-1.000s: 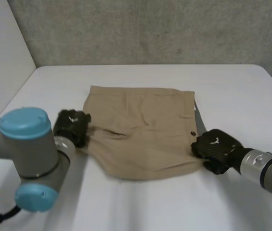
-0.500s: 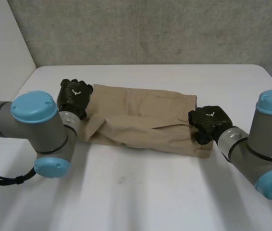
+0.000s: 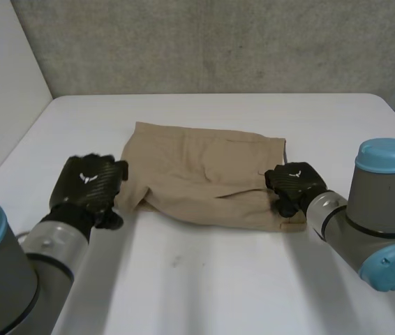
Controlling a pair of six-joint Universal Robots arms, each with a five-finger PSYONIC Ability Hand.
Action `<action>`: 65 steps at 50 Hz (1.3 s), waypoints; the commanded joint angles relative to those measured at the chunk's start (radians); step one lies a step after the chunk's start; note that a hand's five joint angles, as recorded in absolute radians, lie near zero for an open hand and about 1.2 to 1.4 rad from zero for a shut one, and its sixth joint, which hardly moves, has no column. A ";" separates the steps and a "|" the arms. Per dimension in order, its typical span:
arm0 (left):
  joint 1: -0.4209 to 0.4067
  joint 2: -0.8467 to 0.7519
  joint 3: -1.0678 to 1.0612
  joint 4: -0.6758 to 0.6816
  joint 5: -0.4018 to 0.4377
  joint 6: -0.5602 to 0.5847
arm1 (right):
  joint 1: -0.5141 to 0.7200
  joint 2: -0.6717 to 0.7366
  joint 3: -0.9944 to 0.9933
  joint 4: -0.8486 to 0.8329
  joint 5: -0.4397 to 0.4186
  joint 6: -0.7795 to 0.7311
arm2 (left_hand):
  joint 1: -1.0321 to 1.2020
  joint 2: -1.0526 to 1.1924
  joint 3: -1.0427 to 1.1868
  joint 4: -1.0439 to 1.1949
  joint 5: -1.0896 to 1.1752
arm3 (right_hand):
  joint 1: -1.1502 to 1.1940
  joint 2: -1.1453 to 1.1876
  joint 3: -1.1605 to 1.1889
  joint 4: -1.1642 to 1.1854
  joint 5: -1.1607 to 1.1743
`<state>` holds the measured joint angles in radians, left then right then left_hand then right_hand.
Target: Fold the shorts.
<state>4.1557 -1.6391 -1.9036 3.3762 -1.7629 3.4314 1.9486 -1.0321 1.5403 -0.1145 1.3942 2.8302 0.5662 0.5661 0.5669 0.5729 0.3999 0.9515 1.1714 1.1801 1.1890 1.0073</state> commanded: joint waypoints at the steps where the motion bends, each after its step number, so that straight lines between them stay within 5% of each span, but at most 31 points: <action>1: -0.002 -0.073 0.012 -0.051 -0.090 -0.256 | 0.016 -0.003 0.004 0.004 -0.004 0.000 | 0.167 0.167 0.166 0.160 0.159 | 0.445 0.225 0.216 0.207 0.214; 14: 0.020 -0.324 0.136 0.044 -0.124 -0.281 | 0.021 -0.022 0.017 0.007 -0.004 0.003 | 0.246 0.246 0.245 0.239 0.238 | 0.445 0.225 0.216 0.207 0.214; 34: 0.018 -0.423 0.228 0.049 -0.128 -0.279 | 0.021 -0.020 0.015 0.001 0.000 0.000 | 0.314 0.314 0.313 0.307 0.305 | 0.445 0.225 0.216 0.207 0.214; 36: 0.020 -0.423 0.228 0.049 -0.127 -0.279 | 0.021 -0.019 0.015 -0.001 0.000 0.000 | 0.401 0.401 0.401 0.395 0.393 | 0.445 0.225 0.216 0.207 0.214; 39: 0.020 -0.421 0.228 0.049 -0.124 -0.276 | 0.021 -0.017 0.014 -0.004 0.002 -0.001 | 0.830 0.830 0.829 0.823 0.821 | 0.445 0.225 0.216 0.207 0.214; 50: 0.020 -0.163 0.146 -0.063 -0.101 -0.204 | 0.007 -0.078 0.017 0.012 0.003 -0.090 | 0.830 0.830 0.829 0.823 0.822 | 0.445 0.225 0.216 0.207 0.214; 57: 0.106 -0.053 0.095 -0.150 0.003 -0.029 | 0.007 -0.138 0.026 0.058 0.003 -0.152 | 0.830 0.830 0.829 0.823 0.822 | 0.445 0.225 0.216 0.207 0.214; 65: 0.136 0.038 0.089 -0.326 0.051 0.167 | 0.010 -0.221 0.032 0.303 -0.006 -0.319 | 0.830 0.830 0.829 0.823 0.822 | 0.445 0.225 0.216 0.207 0.214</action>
<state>4.2772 -1.6578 -1.8138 3.1679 -1.7372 3.4802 1.9576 -1.1933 1.5684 0.0204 1.3930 2.6256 1.1326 1.1943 1.1869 1.1928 0.9629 0.9515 1.1714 1.1801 1.1890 1.0085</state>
